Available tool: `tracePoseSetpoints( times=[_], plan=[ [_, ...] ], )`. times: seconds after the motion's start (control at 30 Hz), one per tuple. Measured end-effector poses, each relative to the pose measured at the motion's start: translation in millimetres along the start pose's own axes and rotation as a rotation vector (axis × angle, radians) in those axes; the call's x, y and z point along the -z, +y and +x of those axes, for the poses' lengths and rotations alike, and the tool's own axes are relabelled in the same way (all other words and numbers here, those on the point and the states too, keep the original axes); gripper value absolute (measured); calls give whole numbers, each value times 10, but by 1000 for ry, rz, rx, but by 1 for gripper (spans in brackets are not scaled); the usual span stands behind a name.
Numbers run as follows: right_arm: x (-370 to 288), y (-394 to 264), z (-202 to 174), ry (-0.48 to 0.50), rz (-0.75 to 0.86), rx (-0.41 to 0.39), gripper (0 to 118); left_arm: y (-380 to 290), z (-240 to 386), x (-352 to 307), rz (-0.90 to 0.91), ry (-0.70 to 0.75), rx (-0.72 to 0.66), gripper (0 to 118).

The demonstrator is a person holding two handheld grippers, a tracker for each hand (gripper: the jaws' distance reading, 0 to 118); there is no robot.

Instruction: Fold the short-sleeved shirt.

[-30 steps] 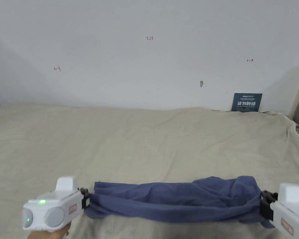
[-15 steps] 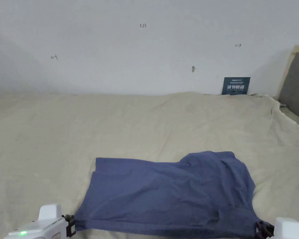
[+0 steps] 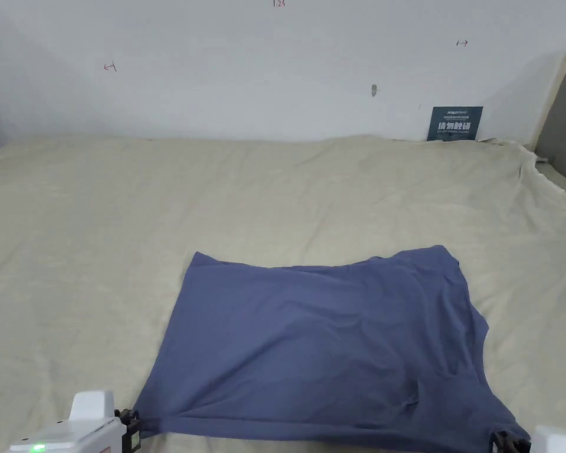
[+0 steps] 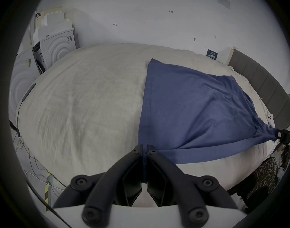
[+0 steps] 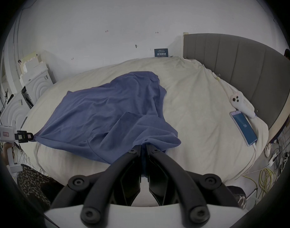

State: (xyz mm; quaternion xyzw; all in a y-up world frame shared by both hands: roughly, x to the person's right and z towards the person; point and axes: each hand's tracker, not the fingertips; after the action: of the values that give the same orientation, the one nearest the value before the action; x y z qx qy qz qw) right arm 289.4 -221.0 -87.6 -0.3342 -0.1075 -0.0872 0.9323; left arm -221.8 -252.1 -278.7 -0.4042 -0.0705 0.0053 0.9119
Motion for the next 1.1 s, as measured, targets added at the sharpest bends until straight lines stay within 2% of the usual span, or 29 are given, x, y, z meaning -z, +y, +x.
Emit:
tracePoseSetpoints(
  times=[0.13,0.27,0.4,0.5,0.57,0.6,0.63,0.67,0.7,0.77,0.9,1.1],
  plan=[
    [111,-109,32,-24,-53,18,3,-114,-2,75,-34,8,5,1],
    [340,-145,-33,-67,-190,41,3,-170,45,215,-85,23,17,1],
    [579,-231,23,-90,-253,56,4,-184,59,271,-98,45,-17,2],
    [473,-175,-77,-91,-254,51,5,-143,90,230,-112,54,-32,17],
    [353,-71,-150,-88,-259,45,21,-102,118,178,-127,82,-38,56],
    [290,-13,-187,-98,-258,40,41,-71,138,148,-139,98,-44,77],
    [230,48,-212,-99,-248,36,73,-26,142,114,-156,122,-61,97],
    [159,124,-237,-94,-224,24,88,28,160,54,-155,124,-76,102],
    [57,224,-264,-84,-183,14,94,82,167,-30,-127,104,-89,102],
    [-179,458,-356,-69,-61,-2,93,255,198,-227,-28,62,-109,102],
    [-465,877,-450,-66,104,-68,93,586,359,-622,144,79,-49,102],
    [-638,1128,-526,-59,292,-94,92,850,570,-1010,358,89,-11,101]
  ],
)
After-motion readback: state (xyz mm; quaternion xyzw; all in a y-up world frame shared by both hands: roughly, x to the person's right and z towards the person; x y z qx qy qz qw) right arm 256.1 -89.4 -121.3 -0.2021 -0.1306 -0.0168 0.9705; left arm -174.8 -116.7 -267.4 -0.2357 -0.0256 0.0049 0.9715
